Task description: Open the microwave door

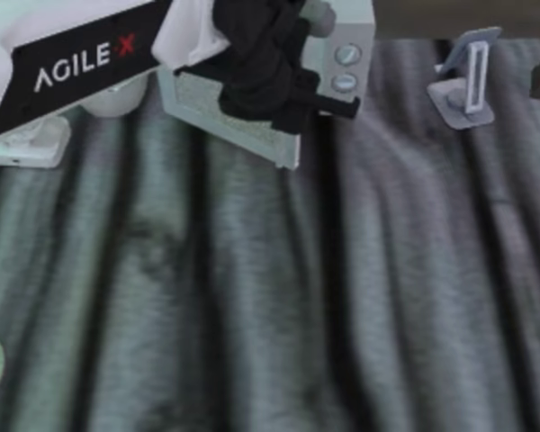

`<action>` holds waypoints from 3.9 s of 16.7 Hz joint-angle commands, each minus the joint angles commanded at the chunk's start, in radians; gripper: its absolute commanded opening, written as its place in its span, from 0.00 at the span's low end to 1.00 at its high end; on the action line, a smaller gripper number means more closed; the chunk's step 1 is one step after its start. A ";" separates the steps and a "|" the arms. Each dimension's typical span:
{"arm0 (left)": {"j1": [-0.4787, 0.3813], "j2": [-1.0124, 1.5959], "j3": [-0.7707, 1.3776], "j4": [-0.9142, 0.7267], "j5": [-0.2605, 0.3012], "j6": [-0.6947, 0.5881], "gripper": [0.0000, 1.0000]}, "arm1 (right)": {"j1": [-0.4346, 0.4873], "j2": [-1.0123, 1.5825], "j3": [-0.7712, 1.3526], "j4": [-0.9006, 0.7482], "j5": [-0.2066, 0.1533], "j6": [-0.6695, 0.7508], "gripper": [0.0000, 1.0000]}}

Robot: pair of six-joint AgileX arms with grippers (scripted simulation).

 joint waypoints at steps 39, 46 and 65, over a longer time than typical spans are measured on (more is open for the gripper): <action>0.033 -0.087 -0.127 0.048 0.075 0.130 0.00 | 0.000 0.000 0.000 0.000 0.000 0.000 1.00; 0.046 -0.115 -0.169 0.058 0.109 0.182 0.00 | 0.000 0.000 0.000 0.000 0.000 0.000 1.00; 0.077 -0.162 -0.230 0.072 0.158 0.273 0.00 | 0.000 0.000 0.000 0.000 0.000 0.000 1.00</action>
